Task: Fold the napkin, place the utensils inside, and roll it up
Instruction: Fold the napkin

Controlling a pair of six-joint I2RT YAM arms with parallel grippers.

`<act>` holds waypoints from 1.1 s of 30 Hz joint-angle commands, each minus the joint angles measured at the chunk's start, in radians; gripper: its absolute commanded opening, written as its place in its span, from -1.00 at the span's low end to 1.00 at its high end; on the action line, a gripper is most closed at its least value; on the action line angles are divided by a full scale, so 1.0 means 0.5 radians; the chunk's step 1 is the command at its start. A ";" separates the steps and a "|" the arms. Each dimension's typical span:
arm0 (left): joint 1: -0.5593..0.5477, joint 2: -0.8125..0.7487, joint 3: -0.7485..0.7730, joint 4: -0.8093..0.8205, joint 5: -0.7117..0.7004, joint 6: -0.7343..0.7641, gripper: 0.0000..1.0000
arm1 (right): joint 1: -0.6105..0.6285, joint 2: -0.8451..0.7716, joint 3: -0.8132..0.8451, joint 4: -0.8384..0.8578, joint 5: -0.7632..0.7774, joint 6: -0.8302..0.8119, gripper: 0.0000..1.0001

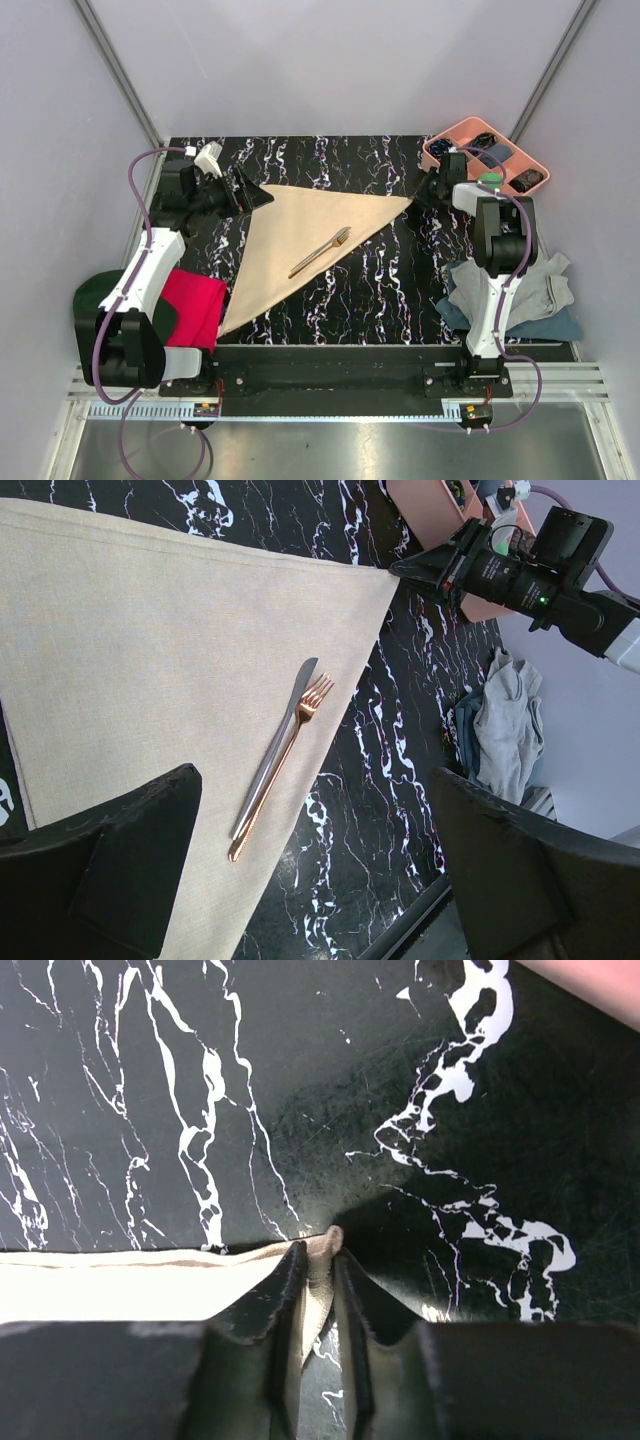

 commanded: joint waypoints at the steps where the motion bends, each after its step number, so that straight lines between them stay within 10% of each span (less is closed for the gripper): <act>1: -0.002 -0.014 0.008 0.090 0.059 0.005 0.96 | -0.007 0.060 0.073 -0.054 0.060 -0.070 -0.60; 8: -0.002 -0.014 0.005 0.090 0.056 0.008 0.96 | -0.007 -0.007 0.107 -0.073 0.053 -0.079 -0.99; 33: -0.012 -0.023 -0.004 0.112 0.075 -0.005 0.96 | 0.039 -0.624 0.033 -0.131 -0.088 -0.180 -1.00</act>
